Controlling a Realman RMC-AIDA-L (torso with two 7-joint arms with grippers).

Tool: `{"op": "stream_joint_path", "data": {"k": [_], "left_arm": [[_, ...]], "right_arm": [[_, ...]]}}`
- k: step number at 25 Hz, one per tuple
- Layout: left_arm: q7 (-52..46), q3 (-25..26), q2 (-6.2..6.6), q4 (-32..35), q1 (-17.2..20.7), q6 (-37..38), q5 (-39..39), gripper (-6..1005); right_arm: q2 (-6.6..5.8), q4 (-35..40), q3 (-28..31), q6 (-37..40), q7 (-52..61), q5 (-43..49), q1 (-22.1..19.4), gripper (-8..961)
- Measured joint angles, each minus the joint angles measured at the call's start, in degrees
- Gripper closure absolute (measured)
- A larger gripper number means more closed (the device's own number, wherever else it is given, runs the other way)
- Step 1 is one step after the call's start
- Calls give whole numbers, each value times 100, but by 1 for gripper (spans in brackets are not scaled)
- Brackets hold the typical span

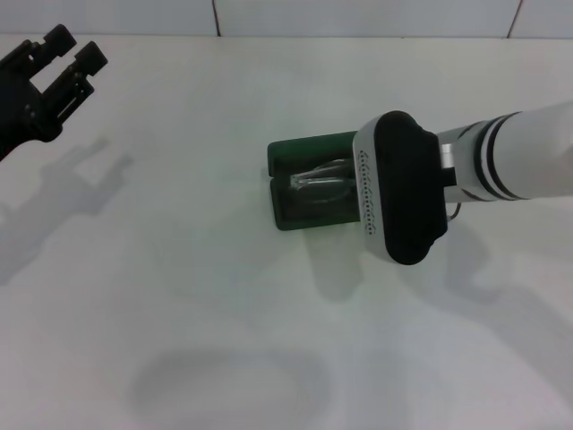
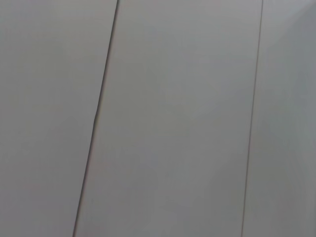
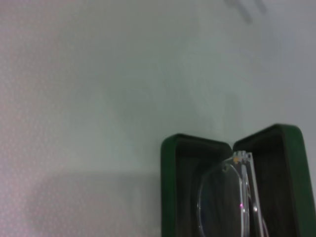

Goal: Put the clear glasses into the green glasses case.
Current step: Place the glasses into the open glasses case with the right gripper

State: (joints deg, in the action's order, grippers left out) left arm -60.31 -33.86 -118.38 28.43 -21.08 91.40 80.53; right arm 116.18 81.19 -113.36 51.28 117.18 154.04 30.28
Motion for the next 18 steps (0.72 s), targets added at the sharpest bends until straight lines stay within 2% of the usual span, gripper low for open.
{"op": "stream_joint_path", "data": {"k": [18], "left_arm": [[86,3,58,-7,-11,-54,25,485]], "right_arm": [[0,-101,-429,-563,54,134,3,864]]}}
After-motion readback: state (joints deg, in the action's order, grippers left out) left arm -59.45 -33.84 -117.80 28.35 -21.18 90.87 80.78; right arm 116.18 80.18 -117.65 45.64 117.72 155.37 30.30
